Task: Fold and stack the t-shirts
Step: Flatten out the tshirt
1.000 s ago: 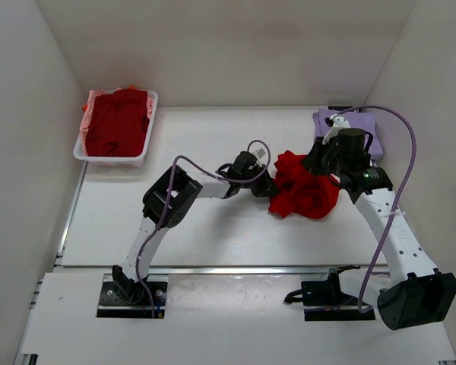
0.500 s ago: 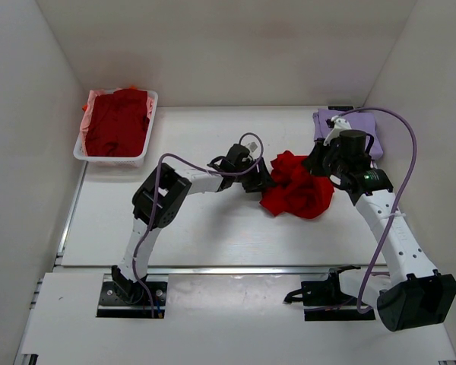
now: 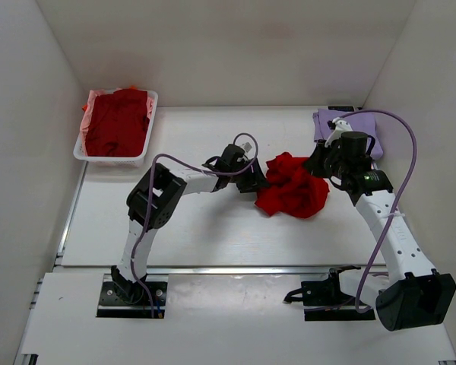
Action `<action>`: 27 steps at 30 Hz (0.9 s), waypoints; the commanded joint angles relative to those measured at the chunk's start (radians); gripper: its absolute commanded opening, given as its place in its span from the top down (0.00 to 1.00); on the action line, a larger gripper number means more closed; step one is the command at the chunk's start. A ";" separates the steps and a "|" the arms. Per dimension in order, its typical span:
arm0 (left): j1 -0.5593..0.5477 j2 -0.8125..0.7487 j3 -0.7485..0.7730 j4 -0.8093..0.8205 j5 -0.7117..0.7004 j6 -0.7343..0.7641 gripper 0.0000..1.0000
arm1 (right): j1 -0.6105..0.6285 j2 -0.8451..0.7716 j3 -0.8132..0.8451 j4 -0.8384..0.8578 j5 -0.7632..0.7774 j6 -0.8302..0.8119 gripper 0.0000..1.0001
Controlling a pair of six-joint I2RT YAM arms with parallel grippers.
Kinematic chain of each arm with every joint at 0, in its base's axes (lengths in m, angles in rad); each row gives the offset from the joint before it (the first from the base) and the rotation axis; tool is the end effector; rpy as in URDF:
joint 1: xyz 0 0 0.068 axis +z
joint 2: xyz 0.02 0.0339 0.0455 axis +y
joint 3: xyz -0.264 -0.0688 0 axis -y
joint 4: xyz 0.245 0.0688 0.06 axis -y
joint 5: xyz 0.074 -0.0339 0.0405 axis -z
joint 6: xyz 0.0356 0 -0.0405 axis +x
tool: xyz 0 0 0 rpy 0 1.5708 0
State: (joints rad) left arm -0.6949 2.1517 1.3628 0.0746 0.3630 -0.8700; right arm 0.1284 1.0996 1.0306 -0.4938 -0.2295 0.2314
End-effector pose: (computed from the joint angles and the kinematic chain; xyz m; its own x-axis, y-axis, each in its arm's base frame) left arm 0.3461 -0.3050 0.1323 -0.9395 -0.1471 -0.3094 0.1343 0.6729 -0.7275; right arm 0.2376 0.0388 0.3337 -0.5874 0.1493 -0.7954 -0.1857 0.9317 0.3121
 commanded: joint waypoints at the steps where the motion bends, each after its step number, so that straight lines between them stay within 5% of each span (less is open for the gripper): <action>1: 0.023 -0.076 -0.039 -0.020 -0.021 0.014 0.38 | -0.009 -0.006 -0.006 0.055 -0.014 -0.021 1.00; 15: 0.084 -0.170 -0.183 0.249 0.149 -0.124 0.39 | -0.026 0.009 -0.047 0.080 -0.028 -0.020 1.00; 27: 0.081 -0.130 -0.096 0.036 0.031 0.019 0.40 | -0.036 0.022 -0.050 0.097 -0.034 -0.024 1.00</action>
State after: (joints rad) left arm -0.6106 2.0628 1.2278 0.1589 0.4305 -0.8970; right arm 0.1020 1.1183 0.9825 -0.4530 -0.2539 0.2195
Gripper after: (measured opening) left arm 0.598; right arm 0.020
